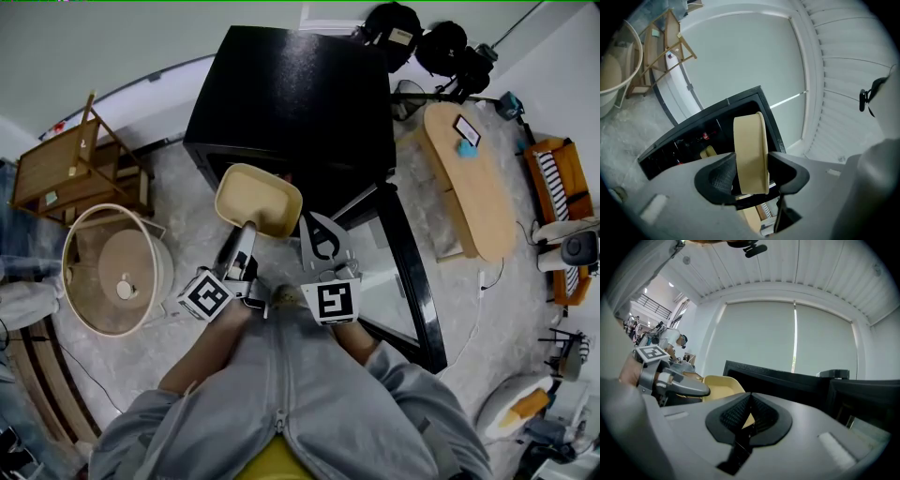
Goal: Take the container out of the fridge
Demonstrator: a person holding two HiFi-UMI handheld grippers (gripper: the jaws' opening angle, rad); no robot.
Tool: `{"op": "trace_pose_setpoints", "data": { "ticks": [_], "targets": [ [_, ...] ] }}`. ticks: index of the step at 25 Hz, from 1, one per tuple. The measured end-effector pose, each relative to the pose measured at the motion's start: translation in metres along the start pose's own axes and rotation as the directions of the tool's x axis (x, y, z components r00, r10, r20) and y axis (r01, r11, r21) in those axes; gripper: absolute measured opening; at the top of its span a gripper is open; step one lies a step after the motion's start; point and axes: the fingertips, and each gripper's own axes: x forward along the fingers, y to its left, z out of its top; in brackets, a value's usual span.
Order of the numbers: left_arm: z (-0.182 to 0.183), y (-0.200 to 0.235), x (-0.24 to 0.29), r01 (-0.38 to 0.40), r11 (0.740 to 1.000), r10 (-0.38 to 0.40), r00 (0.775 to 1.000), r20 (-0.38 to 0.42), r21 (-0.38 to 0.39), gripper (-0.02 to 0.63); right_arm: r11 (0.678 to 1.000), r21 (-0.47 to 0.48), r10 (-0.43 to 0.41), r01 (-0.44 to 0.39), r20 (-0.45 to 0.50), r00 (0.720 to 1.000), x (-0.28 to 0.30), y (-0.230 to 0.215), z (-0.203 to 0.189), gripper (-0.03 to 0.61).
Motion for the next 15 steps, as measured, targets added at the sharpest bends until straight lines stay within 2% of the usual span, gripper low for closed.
{"op": "trace_pose_setpoints", "data": {
  "ticks": [9,12,15],
  "targets": [
    [0.003,-0.0014,0.001,0.009,1.0,-0.009,1.0,0.015,0.007,0.212,1.0,0.019,-0.018,0.018,0.007,1.0,0.0011,-0.0042,0.0024,-0.004],
    [0.009,-0.0043,0.0009,0.0,0.995,-0.002,1.0,0.018,0.104,0.212,1.0,0.018,-0.019,0.019,0.003,1.0,0.0015,-0.0035,-0.001,-0.003],
    [0.0086,-0.0048,0.0016,-0.036,0.964,0.043,0.999,-0.021,0.263,0.212,1.0,0.019,-0.021,0.02,0.002,1.0,0.0028,-0.0023,0.0025,-0.004]
  ]
}}
